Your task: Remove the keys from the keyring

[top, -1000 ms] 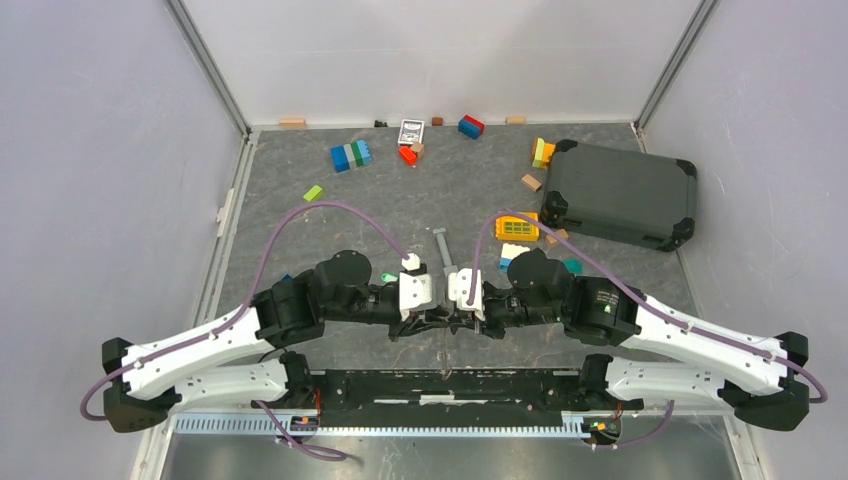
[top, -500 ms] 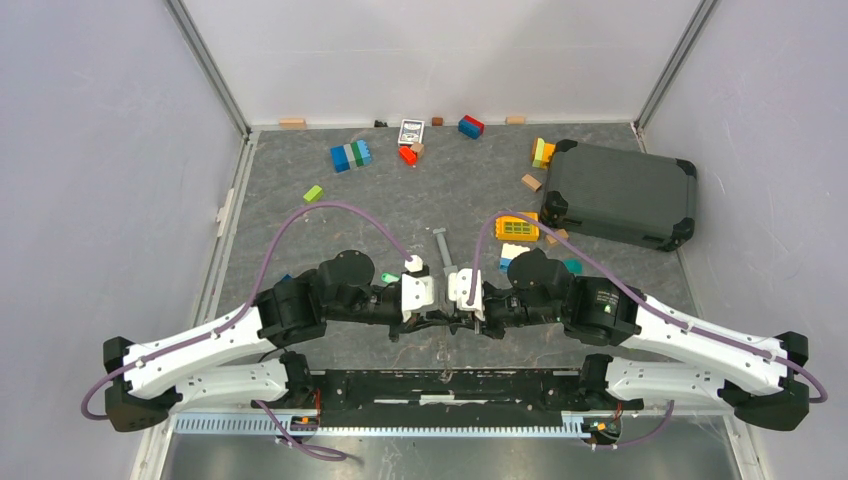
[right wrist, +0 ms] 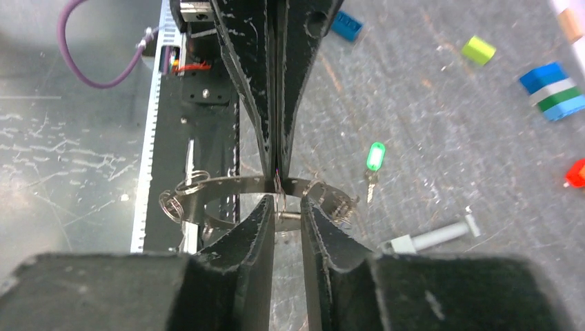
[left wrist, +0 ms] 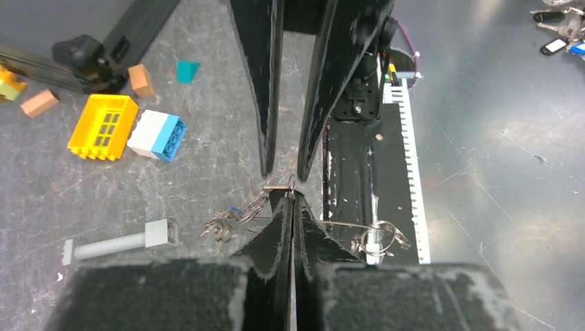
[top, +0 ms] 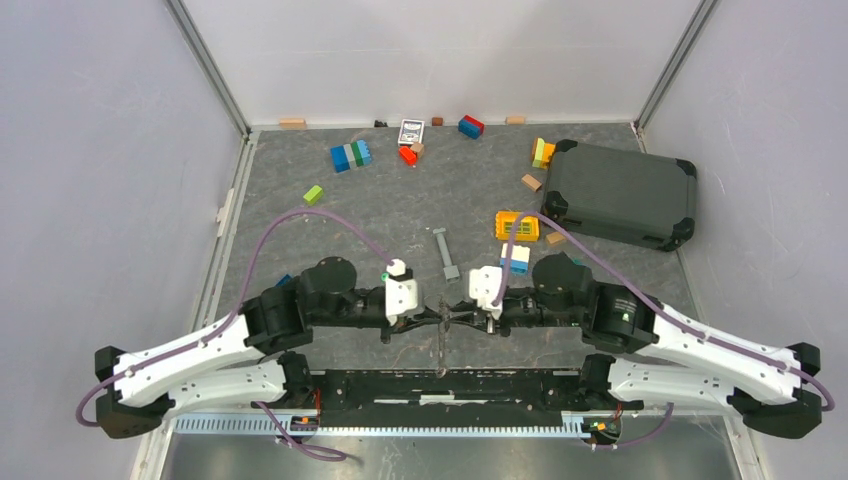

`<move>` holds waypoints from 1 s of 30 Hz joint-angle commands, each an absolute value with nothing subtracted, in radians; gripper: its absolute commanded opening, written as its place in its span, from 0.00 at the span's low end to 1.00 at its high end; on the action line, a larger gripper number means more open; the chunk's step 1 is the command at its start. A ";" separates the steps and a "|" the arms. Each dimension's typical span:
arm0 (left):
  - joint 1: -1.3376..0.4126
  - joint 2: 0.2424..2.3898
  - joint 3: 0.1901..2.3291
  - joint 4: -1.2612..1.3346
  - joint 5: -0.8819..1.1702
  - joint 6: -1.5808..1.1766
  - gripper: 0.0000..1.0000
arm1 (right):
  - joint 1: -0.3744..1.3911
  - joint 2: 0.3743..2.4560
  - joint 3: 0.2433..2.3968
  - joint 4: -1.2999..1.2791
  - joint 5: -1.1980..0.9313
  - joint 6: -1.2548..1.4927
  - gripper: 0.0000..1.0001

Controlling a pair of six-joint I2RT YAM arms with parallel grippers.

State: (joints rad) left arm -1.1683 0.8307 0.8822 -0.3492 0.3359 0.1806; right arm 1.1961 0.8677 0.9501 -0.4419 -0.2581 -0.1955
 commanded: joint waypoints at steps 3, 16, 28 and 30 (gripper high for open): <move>-1.168 0.692 0.802 -0.167 0.276 0.143 0.02 | 1.198 0.777 0.893 -0.273 -0.229 -0.178 0.27; -1.167 0.670 0.779 -0.130 0.284 0.116 0.02 | 1.198 0.749 0.830 -0.146 -0.279 -0.146 0.26; -1.167 0.672 0.778 -0.126 0.287 0.116 0.02 | 1.198 0.755 0.813 -0.147 -0.261 -0.149 0.17; -1.167 0.672 0.779 -0.124 0.287 0.116 0.02 | 1.198 0.756 0.810 -0.146 -0.263 -0.148 0.16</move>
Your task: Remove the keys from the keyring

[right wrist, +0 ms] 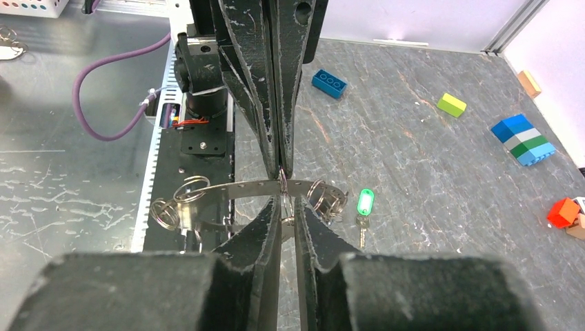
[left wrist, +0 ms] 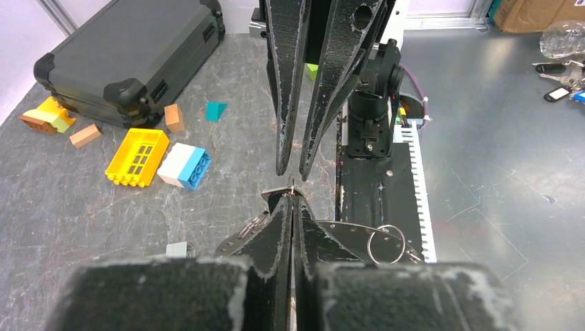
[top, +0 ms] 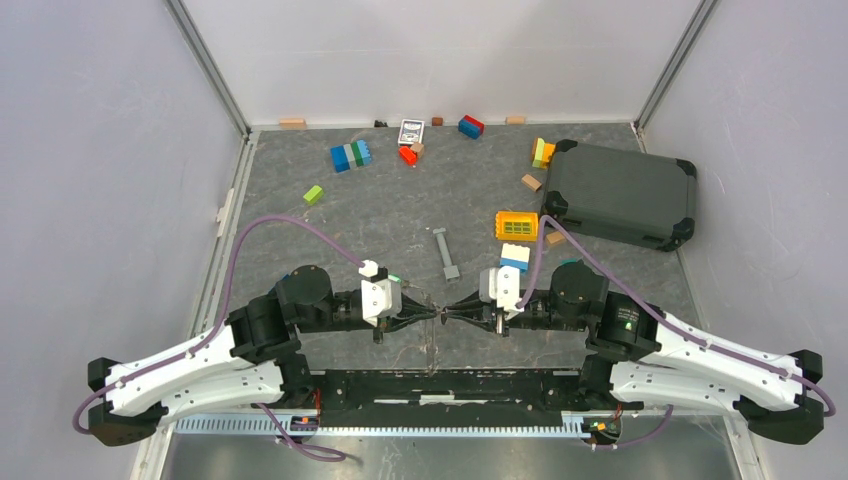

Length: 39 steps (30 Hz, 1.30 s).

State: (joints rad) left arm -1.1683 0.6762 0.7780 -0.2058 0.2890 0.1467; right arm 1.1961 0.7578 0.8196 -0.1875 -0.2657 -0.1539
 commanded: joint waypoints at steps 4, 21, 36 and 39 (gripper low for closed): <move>-1.167 0.670 0.778 -0.123 0.288 0.114 0.02 | 1.197 0.756 0.806 -0.146 -0.265 -0.147 0.13; -1.167 0.667 0.773 -0.107 0.287 0.109 0.02 | 1.197 0.780 0.788 -0.135 -0.262 -0.149 0.00; -1.167 0.655 0.769 -0.103 0.279 0.109 0.02 | 1.198 0.802 0.781 -0.131 -0.266 -0.141 0.00; -1.168 0.654 0.768 -0.102 0.277 0.109 0.02 | 1.198 0.804 0.778 -0.133 -0.268 -0.140 0.00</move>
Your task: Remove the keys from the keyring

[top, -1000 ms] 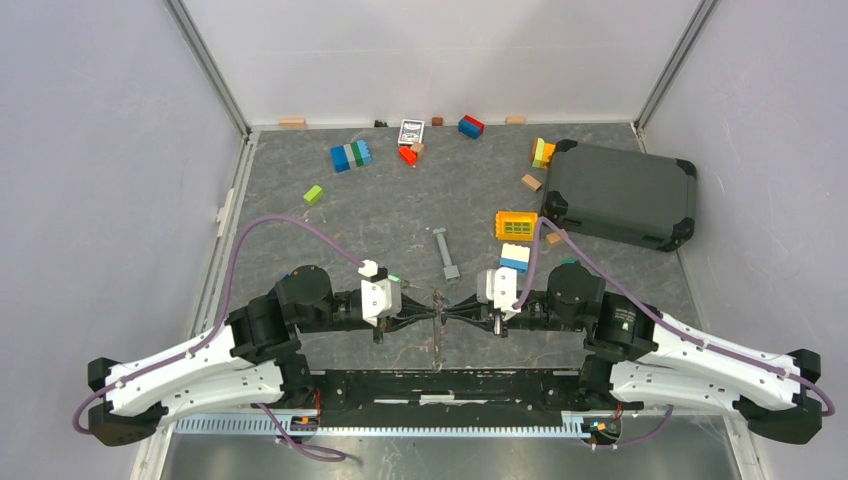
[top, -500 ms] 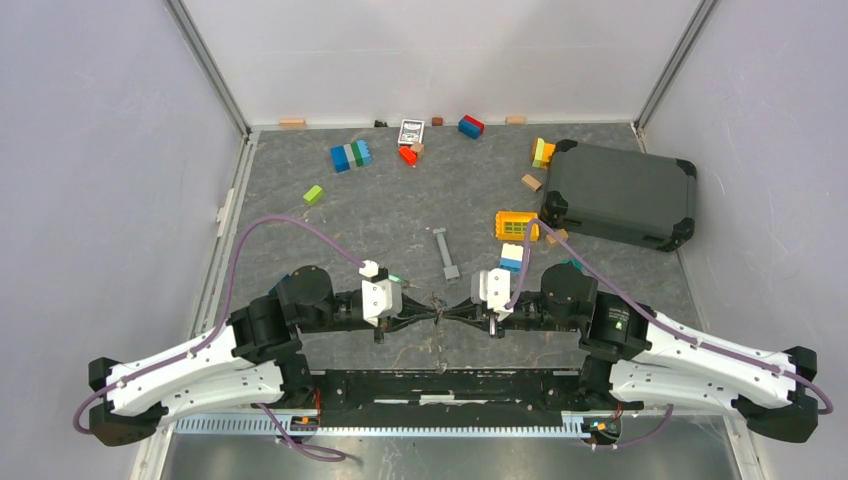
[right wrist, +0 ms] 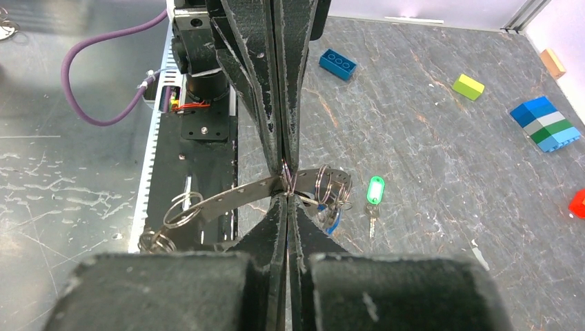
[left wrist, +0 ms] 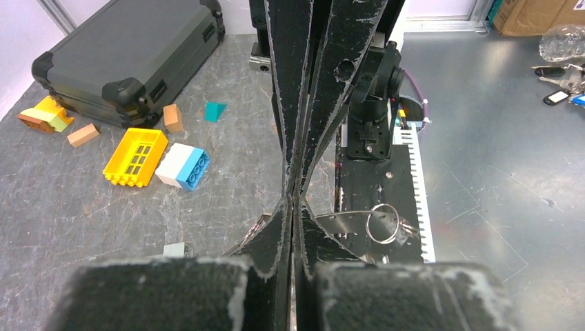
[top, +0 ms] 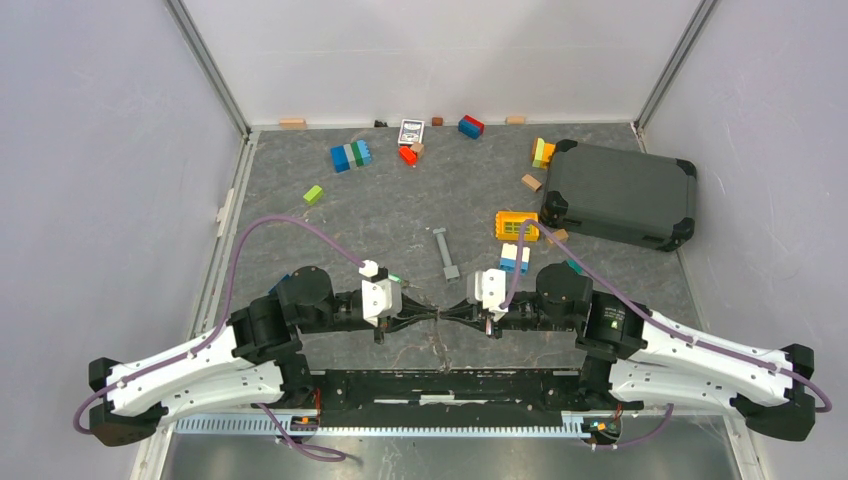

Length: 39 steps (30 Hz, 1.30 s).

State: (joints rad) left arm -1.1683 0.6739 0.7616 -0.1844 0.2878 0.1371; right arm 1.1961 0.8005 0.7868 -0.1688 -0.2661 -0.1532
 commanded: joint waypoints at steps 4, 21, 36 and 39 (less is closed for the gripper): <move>-1.167 0.651 0.764 -0.099 0.275 0.108 0.02 | 1.198 0.810 0.776 -0.138 -0.267 -0.140 0.00; -1.168 0.643 0.761 -0.096 0.273 0.105 0.02 | 1.198 0.831 0.773 -0.160 -0.276 -0.140 0.00; -1.167 0.641 0.756 -0.089 0.276 0.099 0.02 | 1.199 0.788 0.755 -0.117 -0.276 -0.143 0.22; -1.168 0.642 0.758 -0.087 0.280 0.099 0.02 | 1.198 0.761 0.738 -0.079 -0.277 -0.139 0.27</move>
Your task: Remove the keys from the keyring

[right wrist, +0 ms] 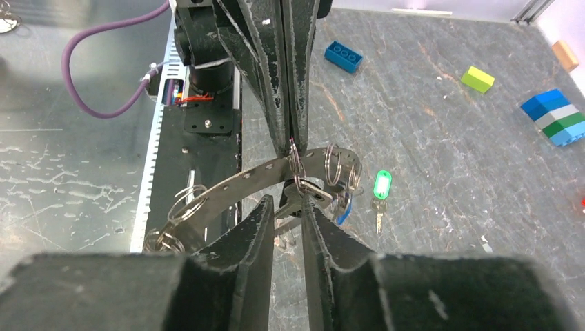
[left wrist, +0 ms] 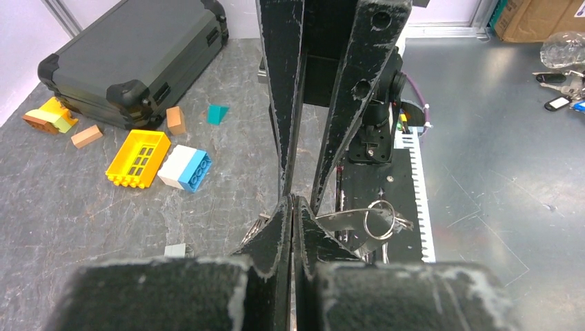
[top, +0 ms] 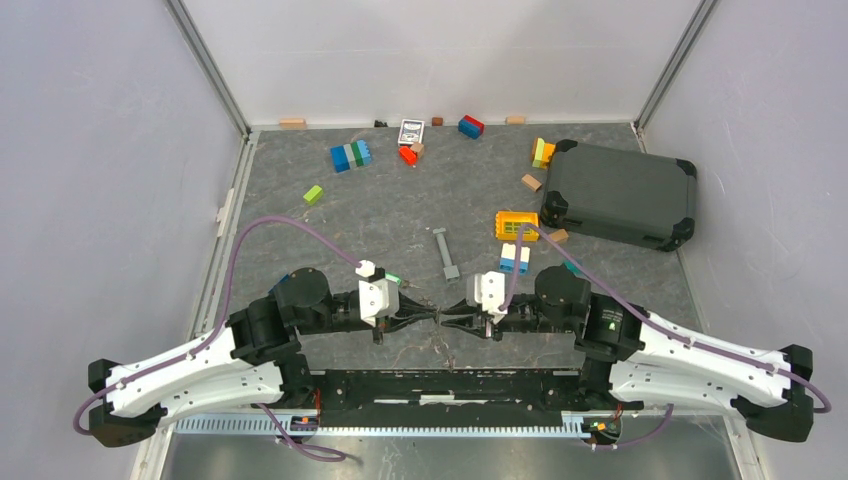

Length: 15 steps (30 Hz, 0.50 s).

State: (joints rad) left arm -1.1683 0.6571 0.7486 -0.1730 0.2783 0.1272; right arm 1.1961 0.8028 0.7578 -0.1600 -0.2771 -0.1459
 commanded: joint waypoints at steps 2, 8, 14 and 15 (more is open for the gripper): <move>-1.168 0.642 0.756 -0.085 0.282 0.097 0.02 | 1.198 0.754 0.732 -0.064 -0.278 -0.137 0.28; -1.168 0.645 0.753 -0.074 0.299 0.094 0.02 | 1.198 0.759 0.733 -0.040 -0.284 -0.132 0.29; -1.167 0.656 0.751 -0.063 0.321 0.090 0.02 | 1.198 0.759 0.730 -0.024 -0.290 -0.128 0.29; -1.167 0.657 0.751 -0.063 0.325 0.089 0.02 | 1.198 0.759 0.730 -0.021 -0.290 -0.126 0.29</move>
State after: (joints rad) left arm -1.1683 0.6586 0.7460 -0.1463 0.2928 0.1184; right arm 1.1961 0.7639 0.7338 -0.0746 -0.2802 -0.1394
